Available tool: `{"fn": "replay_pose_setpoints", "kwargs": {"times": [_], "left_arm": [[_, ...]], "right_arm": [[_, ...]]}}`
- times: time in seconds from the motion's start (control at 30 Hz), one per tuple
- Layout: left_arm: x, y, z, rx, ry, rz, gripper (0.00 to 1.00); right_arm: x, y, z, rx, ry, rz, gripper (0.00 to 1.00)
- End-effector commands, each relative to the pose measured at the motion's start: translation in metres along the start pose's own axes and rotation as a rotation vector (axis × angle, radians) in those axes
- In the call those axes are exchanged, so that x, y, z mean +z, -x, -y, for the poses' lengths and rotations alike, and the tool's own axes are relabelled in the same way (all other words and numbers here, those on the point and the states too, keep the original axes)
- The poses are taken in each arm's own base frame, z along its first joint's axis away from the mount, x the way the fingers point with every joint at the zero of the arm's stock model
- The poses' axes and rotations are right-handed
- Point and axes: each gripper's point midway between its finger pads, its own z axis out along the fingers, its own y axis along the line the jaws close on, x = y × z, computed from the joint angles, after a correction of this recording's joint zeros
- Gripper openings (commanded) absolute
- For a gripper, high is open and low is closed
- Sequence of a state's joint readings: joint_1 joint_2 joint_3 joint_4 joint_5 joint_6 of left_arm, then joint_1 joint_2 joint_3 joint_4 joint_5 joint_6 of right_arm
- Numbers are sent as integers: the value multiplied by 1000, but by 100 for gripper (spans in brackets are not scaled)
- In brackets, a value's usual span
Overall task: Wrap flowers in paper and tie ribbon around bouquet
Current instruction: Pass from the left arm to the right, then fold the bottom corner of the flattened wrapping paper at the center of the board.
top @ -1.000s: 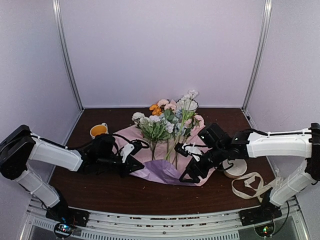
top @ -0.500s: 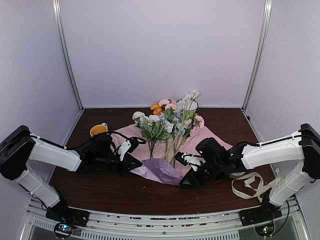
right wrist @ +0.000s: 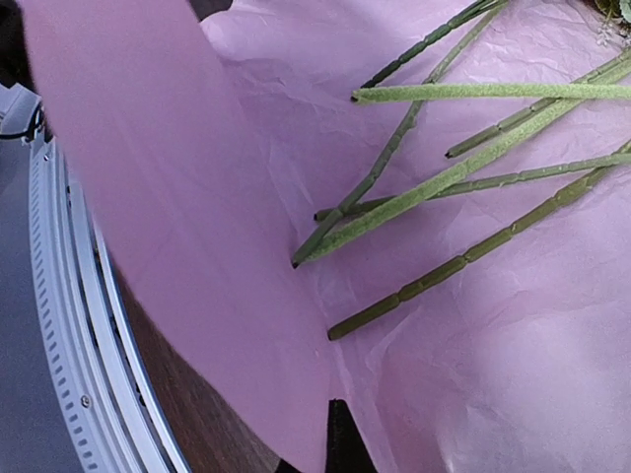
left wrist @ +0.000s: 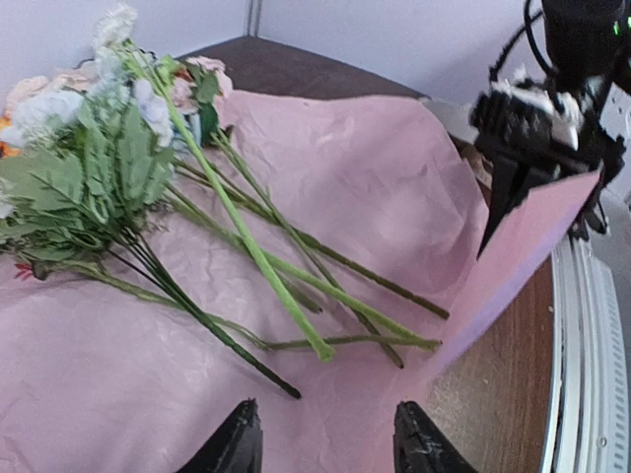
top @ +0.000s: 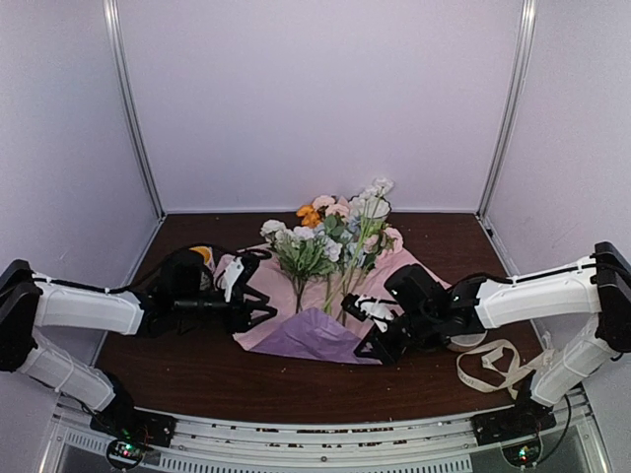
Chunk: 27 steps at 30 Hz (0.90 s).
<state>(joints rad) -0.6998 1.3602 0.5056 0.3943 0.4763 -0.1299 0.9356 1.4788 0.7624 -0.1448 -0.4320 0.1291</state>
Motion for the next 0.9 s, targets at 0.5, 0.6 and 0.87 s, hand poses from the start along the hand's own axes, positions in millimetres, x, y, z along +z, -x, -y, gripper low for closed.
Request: {"fn": "replay_pose_setpoints", "kwargs": {"times": [0.5, 0.6, 0.87], "left_arm": [[37, -87, -69, -220, 124, -473, 23], [39, -102, -70, -242, 123, -511, 23], [36, -119, -70, -246, 134, -548, 22]], "right_arm": [[-37, 54, 19, -91, -114, -2, 0], [-34, 66, 34, -50, -128, -7, 0], [-21, 70, 72, 105, -145, -59, 0]]}}
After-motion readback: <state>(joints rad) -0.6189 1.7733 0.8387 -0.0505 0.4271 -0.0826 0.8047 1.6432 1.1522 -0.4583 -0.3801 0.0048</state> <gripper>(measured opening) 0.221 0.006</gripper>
